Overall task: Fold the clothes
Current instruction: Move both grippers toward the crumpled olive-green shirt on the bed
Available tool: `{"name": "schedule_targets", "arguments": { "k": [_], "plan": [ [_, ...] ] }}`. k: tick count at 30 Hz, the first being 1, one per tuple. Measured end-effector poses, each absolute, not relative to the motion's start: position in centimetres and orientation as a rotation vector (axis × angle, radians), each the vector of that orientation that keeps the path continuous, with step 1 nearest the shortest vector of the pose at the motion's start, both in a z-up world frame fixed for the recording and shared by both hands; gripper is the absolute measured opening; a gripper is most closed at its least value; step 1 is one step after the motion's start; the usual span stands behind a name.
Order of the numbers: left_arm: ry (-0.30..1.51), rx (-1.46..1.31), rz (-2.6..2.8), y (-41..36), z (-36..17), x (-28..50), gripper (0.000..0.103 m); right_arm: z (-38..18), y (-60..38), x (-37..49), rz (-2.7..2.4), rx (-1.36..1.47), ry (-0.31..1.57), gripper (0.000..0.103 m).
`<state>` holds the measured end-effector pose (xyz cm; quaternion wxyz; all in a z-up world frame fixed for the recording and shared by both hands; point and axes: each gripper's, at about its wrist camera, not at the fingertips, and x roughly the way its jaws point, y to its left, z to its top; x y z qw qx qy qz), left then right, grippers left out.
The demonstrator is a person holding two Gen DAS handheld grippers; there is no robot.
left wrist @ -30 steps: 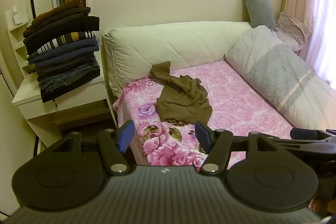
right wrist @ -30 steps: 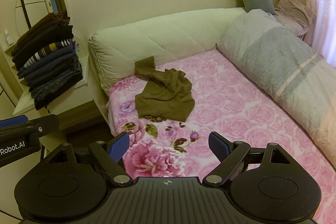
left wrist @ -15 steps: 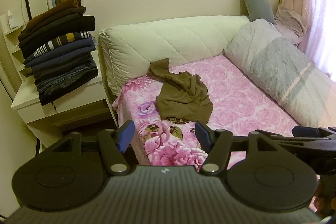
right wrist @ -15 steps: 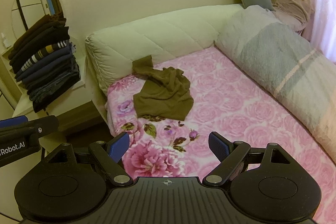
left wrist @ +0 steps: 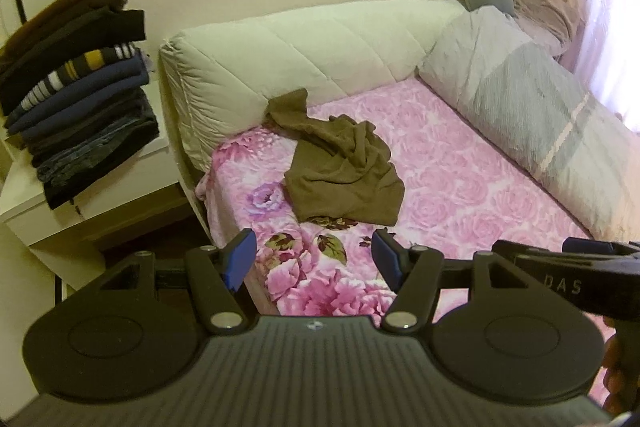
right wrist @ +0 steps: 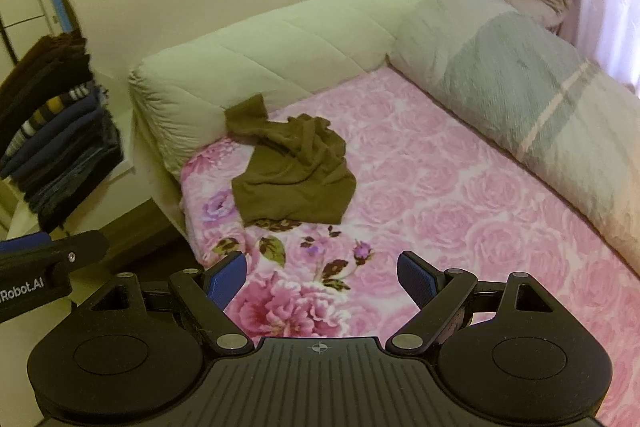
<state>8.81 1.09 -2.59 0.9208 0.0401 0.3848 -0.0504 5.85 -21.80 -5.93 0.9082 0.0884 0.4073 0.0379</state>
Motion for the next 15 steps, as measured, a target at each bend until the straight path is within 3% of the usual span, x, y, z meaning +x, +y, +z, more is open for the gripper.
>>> {"name": "schedule_targets", "arguments": {
  "k": [15],
  "plan": [
    [0.892, 0.064, -0.153, 5.0, -6.3, 21.5, 0.06, -9.6, -18.6, 16.4, 0.019, 0.193, 0.92, 0.085]
  ]
}}
